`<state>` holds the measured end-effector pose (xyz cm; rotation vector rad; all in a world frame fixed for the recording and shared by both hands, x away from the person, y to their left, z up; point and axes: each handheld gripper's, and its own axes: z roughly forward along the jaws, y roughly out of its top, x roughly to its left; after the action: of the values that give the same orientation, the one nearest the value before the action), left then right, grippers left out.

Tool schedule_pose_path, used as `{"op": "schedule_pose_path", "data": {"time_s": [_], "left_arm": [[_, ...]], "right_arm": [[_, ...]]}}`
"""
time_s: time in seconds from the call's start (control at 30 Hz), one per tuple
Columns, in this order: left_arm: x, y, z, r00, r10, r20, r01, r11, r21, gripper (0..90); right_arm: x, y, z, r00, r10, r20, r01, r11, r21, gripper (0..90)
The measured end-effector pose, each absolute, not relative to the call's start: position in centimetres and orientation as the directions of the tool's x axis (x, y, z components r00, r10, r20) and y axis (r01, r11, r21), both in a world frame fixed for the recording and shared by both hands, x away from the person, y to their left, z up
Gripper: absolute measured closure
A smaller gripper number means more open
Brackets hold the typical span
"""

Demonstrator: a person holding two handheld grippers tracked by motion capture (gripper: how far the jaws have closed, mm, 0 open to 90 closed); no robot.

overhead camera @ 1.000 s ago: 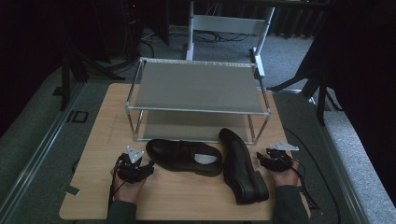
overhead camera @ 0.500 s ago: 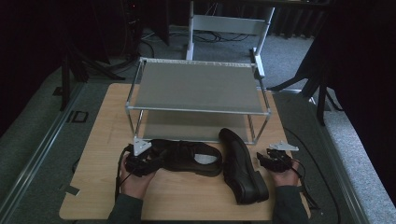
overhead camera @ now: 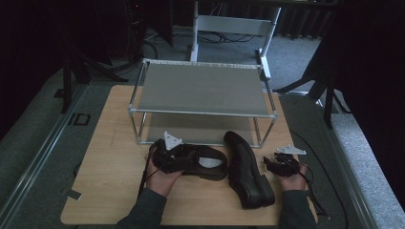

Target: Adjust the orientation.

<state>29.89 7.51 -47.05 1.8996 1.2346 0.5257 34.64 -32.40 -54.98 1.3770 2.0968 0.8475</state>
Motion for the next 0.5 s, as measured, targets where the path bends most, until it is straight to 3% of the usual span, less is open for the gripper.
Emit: {"op": "schedule_pose_path", "data": {"time_s": [0.33, 0.5], "left_arm": [[30.9, 4.5, -48.1, 0.434, 0.901, -0.02, 0.586, -0.265, 0.766, 7.9], [31.4, 3.6, -49.2, 0.396, 0.917, 0.053, 0.608, -0.305, 0.733, 5.5]], "right_arm": [[34.7, -32.5, -55.1, -0.377, 0.925, -0.049, 0.627, 0.293, 0.722, 45.8], [34.6, -32.6, -55.1, -0.377, 0.925, -0.051, 0.625, 0.295, 0.722, 45.3]]}}
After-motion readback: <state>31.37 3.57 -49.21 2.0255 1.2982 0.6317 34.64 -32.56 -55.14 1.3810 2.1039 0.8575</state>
